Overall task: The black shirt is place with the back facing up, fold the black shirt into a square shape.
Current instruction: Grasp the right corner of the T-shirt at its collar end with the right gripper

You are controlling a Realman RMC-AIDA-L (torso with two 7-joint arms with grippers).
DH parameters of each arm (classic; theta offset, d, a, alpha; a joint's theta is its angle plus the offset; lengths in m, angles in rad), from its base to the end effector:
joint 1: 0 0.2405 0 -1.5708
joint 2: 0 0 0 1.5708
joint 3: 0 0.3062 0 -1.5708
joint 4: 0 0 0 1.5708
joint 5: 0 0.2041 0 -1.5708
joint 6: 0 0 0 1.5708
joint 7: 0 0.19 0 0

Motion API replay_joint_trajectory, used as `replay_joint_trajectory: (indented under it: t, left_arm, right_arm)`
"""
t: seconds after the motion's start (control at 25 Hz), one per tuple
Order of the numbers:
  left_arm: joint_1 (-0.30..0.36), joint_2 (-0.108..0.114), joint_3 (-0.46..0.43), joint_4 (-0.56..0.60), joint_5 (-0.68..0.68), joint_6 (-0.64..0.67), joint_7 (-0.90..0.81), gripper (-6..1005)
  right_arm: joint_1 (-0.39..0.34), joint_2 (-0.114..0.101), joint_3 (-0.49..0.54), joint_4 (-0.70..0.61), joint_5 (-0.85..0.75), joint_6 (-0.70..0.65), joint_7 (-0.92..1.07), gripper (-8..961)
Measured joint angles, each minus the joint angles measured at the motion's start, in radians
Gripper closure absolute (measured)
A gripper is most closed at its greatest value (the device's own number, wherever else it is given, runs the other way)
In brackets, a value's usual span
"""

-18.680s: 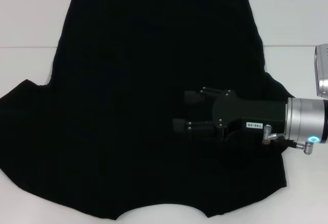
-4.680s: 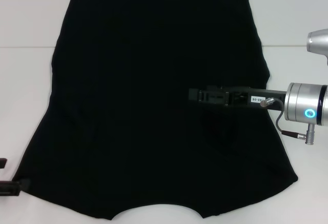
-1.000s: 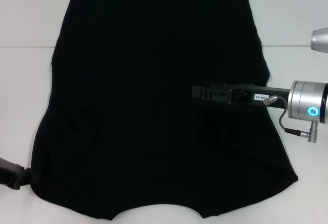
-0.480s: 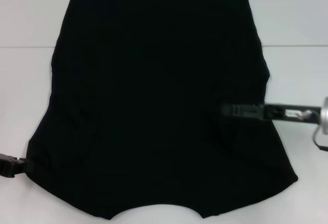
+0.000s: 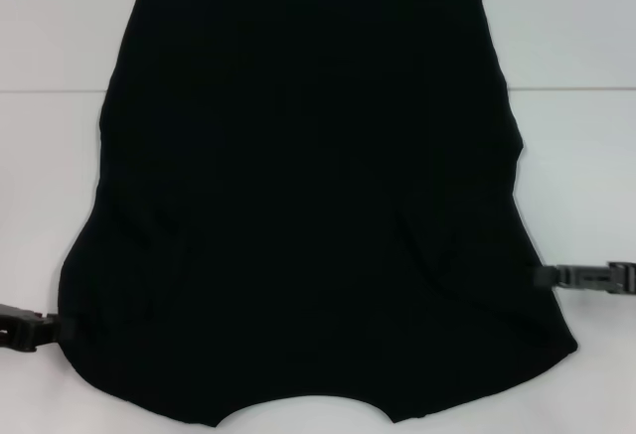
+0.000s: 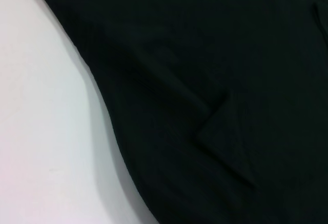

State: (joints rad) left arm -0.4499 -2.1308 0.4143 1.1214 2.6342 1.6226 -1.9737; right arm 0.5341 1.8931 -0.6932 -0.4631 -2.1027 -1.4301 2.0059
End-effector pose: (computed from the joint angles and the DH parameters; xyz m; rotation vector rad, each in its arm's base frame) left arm -0.3846 0.3254 0.0021 -2.3181 -1.3750 -0.0589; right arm 0.3595 0.3707 -0.0207 -2.3578 1.6154 0.5142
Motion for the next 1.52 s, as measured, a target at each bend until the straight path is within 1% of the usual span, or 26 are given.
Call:
replay_joint_trajectory:
  t: [0.12, 0.32, 0.4, 0.8, 1.12, 1.28, 1.4, 1.52]
  left_arm:
    - [-0.004, 0.003, 0.000, -0.011, 0.000, -0.002, 0.002, 935]
    - [-0.011, 0.005, 0.002, -0.021, 0.000, -0.008, 0.004, 935]
    - [-0.012, 0.005, 0.002, -0.021, 0.000, -0.009, 0.005, 935]
    - [-0.013, 0.005, 0.000, -0.022, 0.000, -0.009, 0.006, 931]
    - [-0.015, 0.006, 0.003, -0.022, 0.000, -0.009, 0.007, 923]
    - [-0.017, 0.006, 0.002, -0.022, 0.000, -0.010, 0.008, 919]
    - [-0.018, 0.007, 0.002, -0.022, 0.000, -0.010, 0.009, 916]
    - [-0.019, 0.008, 0.002, -0.022, 0.000, -0.014, 0.009, 913]
  right_arm:
    - [-0.012, -0.006, 0.000, -0.028, -0.038, -0.002, 0.025, 48]
    - [-0.004, -0.007, -0.001, -0.044, -0.094, -0.013, 0.047, 48]
    - [0.009, -0.003, -0.003, -0.044, -0.134, -0.017, 0.060, 48]
    - [0.032, 0.004, -0.008, -0.041, -0.185, -0.032, 0.076, 47]
    - [0.055, 0.020, -0.008, -0.039, -0.194, -0.055, 0.089, 63]
    - [0.058, 0.024, -0.012, -0.039, -0.194, -0.061, 0.092, 72]
    - [0.060, 0.031, -0.012, -0.045, -0.194, -0.073, 0.092, 98]
    - [0.060, 0.032, -0.011, -0.047, -0.194, -0.073, 0.092, 125]
